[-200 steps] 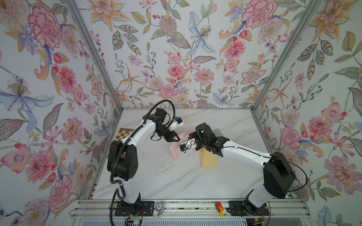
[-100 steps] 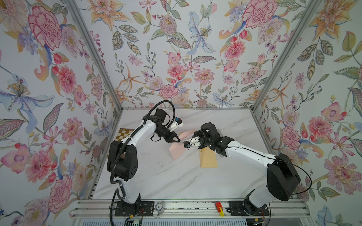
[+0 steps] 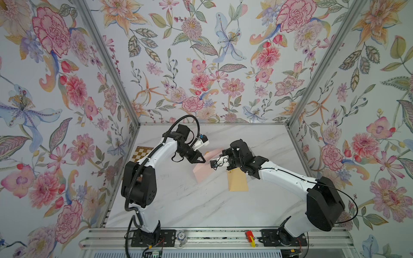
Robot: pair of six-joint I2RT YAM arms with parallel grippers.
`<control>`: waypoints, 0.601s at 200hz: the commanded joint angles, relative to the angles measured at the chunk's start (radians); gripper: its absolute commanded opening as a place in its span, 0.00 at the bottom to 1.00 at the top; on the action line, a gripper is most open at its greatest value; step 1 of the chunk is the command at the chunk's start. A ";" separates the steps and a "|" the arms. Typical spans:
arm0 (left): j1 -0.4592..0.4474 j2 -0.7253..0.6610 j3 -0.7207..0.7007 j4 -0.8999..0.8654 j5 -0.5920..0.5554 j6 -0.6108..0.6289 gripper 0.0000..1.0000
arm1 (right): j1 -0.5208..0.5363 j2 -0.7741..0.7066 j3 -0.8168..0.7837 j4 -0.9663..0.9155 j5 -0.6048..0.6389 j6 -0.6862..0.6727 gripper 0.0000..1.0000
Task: Fold the letter paper in half and place it into the envelope
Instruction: Place the letter paper in the envelope.
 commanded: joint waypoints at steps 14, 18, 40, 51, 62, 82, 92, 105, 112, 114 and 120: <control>-0.012 -0.046 -0.025 0.007 0.001 -0.014 0.00 | -0.011 -0.009 0.002 -0.026 -0.013 0.075 0.00; -0.012 -0.047 -0.027 0.007 0.002 -0.014 0.00 | -0.012 -0.011 0.002 -0.026 -0.015 0.082 0.00; -0.012 -0.046 -0.030 0.010 0.001 -0.015 0.00 | -0.018 -0.016 0.006 -0.034 -0.028 0.099 0.00; -0.012 -0.043 -0.030 0.010 0.001 -0.015 0.00 | -0.021 -0.018 0.010 -0.040 -0.034 0.108 0.00; -0.011 -0.041 -0.031 0.012 -0.001 -0.016 0.00 | -0.023 -0.018 0.013 -0.043 -0.039 0.115 0.00; -0.012 -0.041 -0.036 0.017 0.001 -0.021 0.00 | -0.027 -0.022 0.019 -0.057 -0.056 0.124 0.00; -0.013 -0.042 -0.036 0.019 0.002 -0.023 0.00 | -0.027 -0.024 0.019 -0.068 -0.071 0.117 0.00; -0.014 -0.044 -0.032 0.019 0.002 -0.026 0.00 | -0.023 -0.022 0.013 -0.070 -0.084 0.098 0.00; -0.015 -0.045 -0.031 0.020 0.004 -0.025 0.00 | -0.021 -0.020 0.012 -0.069 -0.085 0.095 0.00; -0.016 -0.046 -0.031 0.020 0.004 -0.026 0.00 | -0.019 -0.019 0.013 -0.071 -0.086 0.095 0.00; -0.017 -0.048 -0.030 0.019 0.002 -0.026 0.00 | -0.018 -0.016 0.015 -0.076 -0.092 0.095 0.00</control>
